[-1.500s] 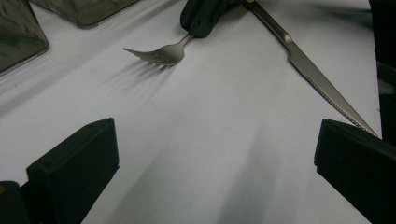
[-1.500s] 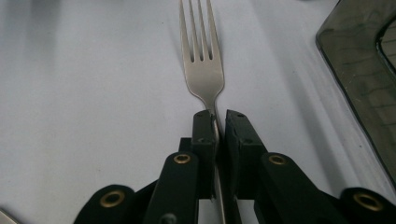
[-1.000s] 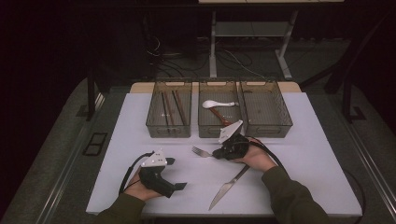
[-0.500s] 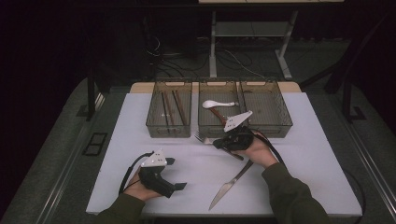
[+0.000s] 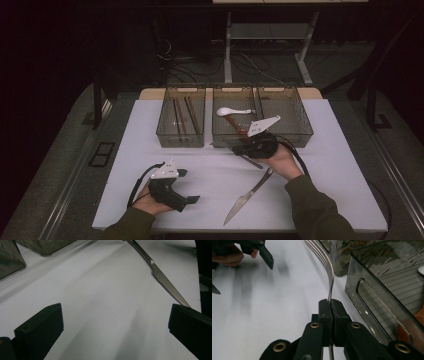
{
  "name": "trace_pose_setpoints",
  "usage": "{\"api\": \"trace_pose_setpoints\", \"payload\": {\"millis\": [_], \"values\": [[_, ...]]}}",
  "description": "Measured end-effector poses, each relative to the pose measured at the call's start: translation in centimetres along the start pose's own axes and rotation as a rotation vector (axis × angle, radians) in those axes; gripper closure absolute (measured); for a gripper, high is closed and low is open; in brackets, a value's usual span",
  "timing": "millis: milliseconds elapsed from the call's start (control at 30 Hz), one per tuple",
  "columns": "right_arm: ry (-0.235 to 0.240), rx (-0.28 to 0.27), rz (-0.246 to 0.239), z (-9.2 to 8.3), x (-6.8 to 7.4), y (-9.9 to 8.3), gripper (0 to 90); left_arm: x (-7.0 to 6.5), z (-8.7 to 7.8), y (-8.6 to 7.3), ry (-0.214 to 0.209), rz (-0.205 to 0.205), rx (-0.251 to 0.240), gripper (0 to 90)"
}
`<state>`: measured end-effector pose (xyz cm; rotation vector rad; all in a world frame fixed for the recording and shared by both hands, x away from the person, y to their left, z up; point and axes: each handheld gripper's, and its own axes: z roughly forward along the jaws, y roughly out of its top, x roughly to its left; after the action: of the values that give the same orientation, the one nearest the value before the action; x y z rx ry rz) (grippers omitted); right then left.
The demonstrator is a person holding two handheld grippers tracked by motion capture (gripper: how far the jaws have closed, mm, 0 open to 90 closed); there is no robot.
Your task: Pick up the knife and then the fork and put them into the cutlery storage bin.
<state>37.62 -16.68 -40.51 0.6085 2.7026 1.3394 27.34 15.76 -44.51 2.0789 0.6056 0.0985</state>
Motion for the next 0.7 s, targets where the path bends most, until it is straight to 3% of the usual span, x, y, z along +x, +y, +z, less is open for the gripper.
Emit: {"api": "trace_pose_setpoints", "payload": {"millis": [333, 500, 700], "values": [[-0.015, -0.035, 0.011, -1.5, -0.1, 0.1, 88.2, 0.0, 0.0, 0.0, -0.004, -0.001, -0.002, 0.0], [-0.052, -0.07, 0.028, -3.8, -0.7, 0.5, 88.2, -0.1, 0.0, 0.0, -0.003, -0.002, -0.003, 0.0], [-0.135, -0.107, 0.044, -7.6, -1.8, 1.4, 88.1, -0.1, 0.0, 0.0, -0.003, -0.003, -0.003, 0.0]]}}
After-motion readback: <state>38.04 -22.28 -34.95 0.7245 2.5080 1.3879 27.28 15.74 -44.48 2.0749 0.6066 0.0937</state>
